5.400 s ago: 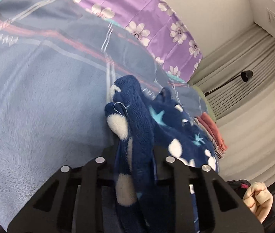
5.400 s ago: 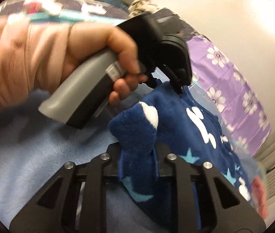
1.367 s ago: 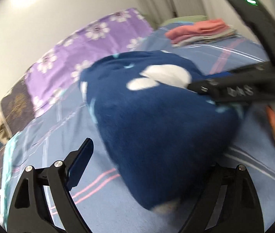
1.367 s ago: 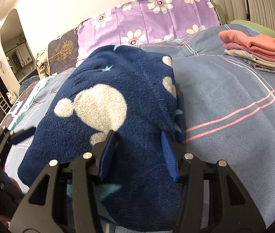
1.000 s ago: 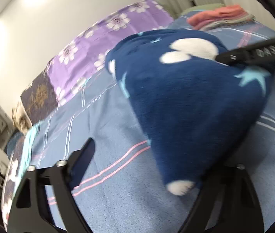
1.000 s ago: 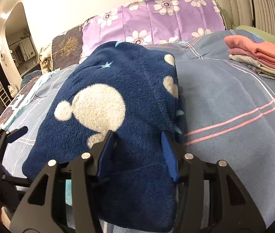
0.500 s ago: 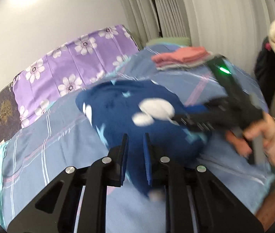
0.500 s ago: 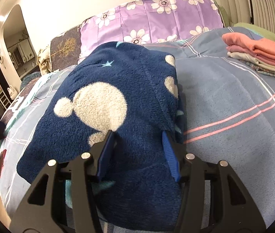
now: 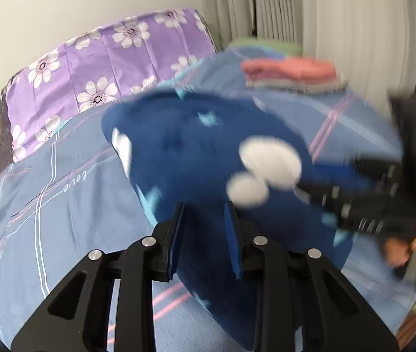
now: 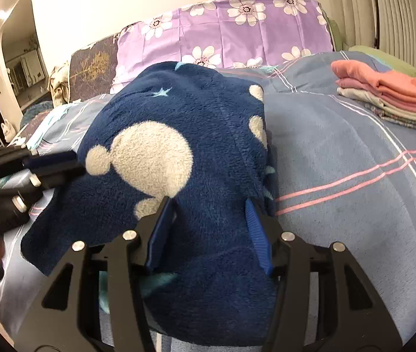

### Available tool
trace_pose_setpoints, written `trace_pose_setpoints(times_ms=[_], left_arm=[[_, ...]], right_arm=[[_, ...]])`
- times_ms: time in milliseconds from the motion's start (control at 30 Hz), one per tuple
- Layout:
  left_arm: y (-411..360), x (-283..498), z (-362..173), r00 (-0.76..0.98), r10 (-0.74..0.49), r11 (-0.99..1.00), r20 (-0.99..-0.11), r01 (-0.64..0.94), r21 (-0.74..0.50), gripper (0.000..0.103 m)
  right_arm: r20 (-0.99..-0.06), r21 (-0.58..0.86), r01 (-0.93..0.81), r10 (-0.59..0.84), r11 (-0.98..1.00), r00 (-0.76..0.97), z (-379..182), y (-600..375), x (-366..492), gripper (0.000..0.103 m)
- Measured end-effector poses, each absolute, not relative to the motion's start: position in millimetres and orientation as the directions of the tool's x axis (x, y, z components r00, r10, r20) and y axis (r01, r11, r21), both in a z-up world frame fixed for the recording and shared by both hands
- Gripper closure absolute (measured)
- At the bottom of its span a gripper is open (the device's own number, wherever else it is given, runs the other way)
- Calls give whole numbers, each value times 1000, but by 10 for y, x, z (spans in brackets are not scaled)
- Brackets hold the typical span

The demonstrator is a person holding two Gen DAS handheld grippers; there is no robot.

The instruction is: Fold small clothes

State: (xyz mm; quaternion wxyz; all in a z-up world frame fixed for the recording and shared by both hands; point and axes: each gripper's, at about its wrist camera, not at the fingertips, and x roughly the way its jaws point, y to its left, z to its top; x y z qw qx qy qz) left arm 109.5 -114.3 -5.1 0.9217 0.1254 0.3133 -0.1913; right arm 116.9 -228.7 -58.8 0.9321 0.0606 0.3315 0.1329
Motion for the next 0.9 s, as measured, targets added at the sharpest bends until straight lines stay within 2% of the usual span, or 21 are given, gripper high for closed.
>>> trace_pose_setpoints(times_ms=[133,200,267,333,400,533,700,833,900], left_arm=[[-1052,1478,280,761,-339,901,-553,432,41,75],[-1082,1724,293,751,-360,897,-554,442,15,75],[-1171,2097,70,744,-267,911,-612,402,91,75],[-1225,2442,-433,697,-191,903,-691,402,156,73],[-1201,2483,-544,718,-211,922,-663,372,110,73],[-1335,2397,-507,742,-152,917,-653,352,187,77],[-1214,2441,-180,710,-244,901,-660,418,118,74],[-1099,2623,70,762,-245,918,-600,381,108,74],[-1035,2875,37,752,-251,931,-610,360,61,75]], right_arm=[[-605,198,-210,288,957,742,-578,-2276,1181,51],[-606,194,-209,284,959,743,-572,-2260,1176,51],[-606,196,-209,286,958,742,-569,-2264,1183,51],[-605,202,-214,293,956,741,-567,-2270,1190,51],[-604,180,-217,282,959,745,-556,-2224,1205,51],[-612,155,-200,253,967,750,-554,-2191,1200,51],[-614,167,-201,262,965,745,-559,-2231,1197,51],[-615,184,-203,274,962,740,-557,-2256,1214,51],[-619,180,-207,274,962,736,-551,-2253,1228,51]])
